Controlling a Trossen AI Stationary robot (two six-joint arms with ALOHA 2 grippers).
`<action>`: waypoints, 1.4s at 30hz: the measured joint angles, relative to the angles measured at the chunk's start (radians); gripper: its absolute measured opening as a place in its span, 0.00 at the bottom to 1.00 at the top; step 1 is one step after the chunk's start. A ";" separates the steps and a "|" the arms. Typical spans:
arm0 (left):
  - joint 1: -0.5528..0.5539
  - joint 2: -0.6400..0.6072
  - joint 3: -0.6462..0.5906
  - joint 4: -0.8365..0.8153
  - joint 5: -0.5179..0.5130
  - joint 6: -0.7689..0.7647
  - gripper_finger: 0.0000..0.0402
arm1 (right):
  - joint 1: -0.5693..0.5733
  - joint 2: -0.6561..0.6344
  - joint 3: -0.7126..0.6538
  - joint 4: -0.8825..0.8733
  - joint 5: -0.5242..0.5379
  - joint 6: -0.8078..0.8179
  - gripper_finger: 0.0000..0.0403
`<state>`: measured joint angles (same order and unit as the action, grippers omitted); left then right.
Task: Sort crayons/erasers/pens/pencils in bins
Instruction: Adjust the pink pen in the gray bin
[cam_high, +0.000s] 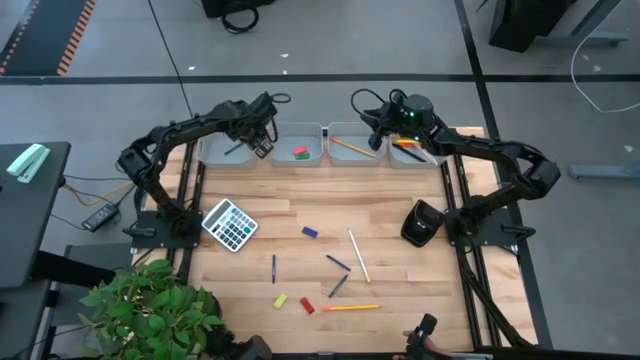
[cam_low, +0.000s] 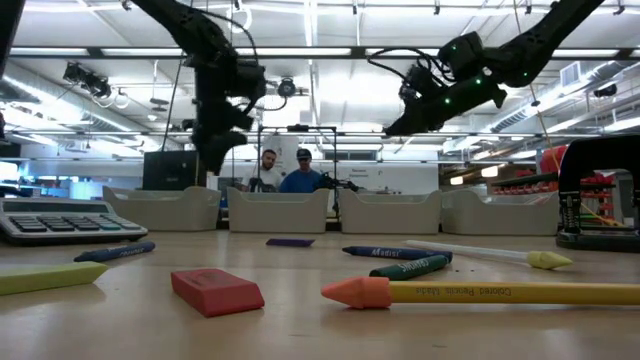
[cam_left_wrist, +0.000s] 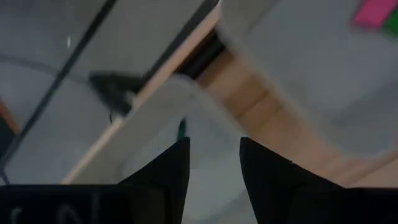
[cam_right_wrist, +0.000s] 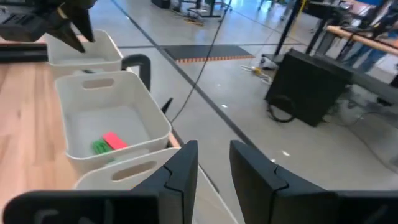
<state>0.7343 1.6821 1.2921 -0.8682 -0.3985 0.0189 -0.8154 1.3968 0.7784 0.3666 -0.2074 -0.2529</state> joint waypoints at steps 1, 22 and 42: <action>-0.008 0.000 0.008 0.020 0.006 0.022 0.36 | 0.000 0.000 0.000 -0.002 -0.001 0.010 0.26; -0.169 0.004 0.017 0.882 0.458 0.143 0.30 | 0.072 -0.016 0.241 -0.864 0.420 0.281 0.26; -0.211 0.138 0.016 1.105 0.773 0.185 0.24 | -0.116 -0.016 0.362 -1.452 0.479 0.363 0.40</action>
<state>0.5231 1.8202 1.3079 0.2366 0.3747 0.2035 -0.9315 1.3809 1.1404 -1.0854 0.2716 0.1104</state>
